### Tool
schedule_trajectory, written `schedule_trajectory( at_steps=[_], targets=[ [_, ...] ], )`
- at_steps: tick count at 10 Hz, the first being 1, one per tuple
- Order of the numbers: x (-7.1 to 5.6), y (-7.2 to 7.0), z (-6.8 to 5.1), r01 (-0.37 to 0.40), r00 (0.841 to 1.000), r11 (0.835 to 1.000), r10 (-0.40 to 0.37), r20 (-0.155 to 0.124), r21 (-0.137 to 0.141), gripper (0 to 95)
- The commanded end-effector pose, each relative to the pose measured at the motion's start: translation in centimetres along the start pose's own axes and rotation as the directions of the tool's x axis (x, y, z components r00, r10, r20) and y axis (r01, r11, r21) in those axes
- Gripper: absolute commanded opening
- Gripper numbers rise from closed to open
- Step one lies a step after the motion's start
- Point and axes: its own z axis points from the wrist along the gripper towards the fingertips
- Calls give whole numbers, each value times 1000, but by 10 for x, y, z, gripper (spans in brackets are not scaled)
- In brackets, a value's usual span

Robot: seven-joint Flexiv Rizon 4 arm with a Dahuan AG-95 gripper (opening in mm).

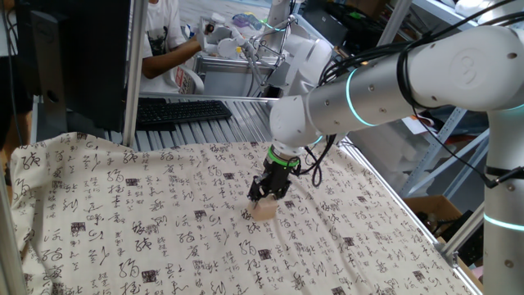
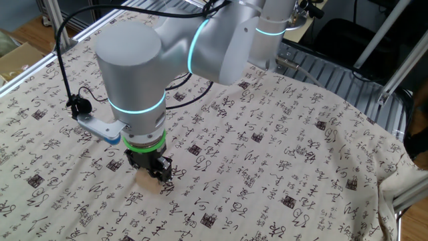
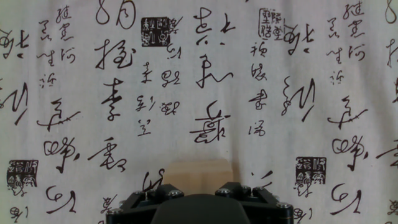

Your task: Pick up the small block on the left and move it to the right

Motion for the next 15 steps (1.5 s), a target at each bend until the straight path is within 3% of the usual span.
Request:
schedule_trajectory(
  at_steps=[1,4,15],
  targets=[
    [0,0,1,0,1000,1000,0,4,0,0],
    [4,-3,-10,-3,1000,1000,3,14,-19,0],
    [26,-14,-48,-43,999,999,43,21,-24,0]
  ],
)
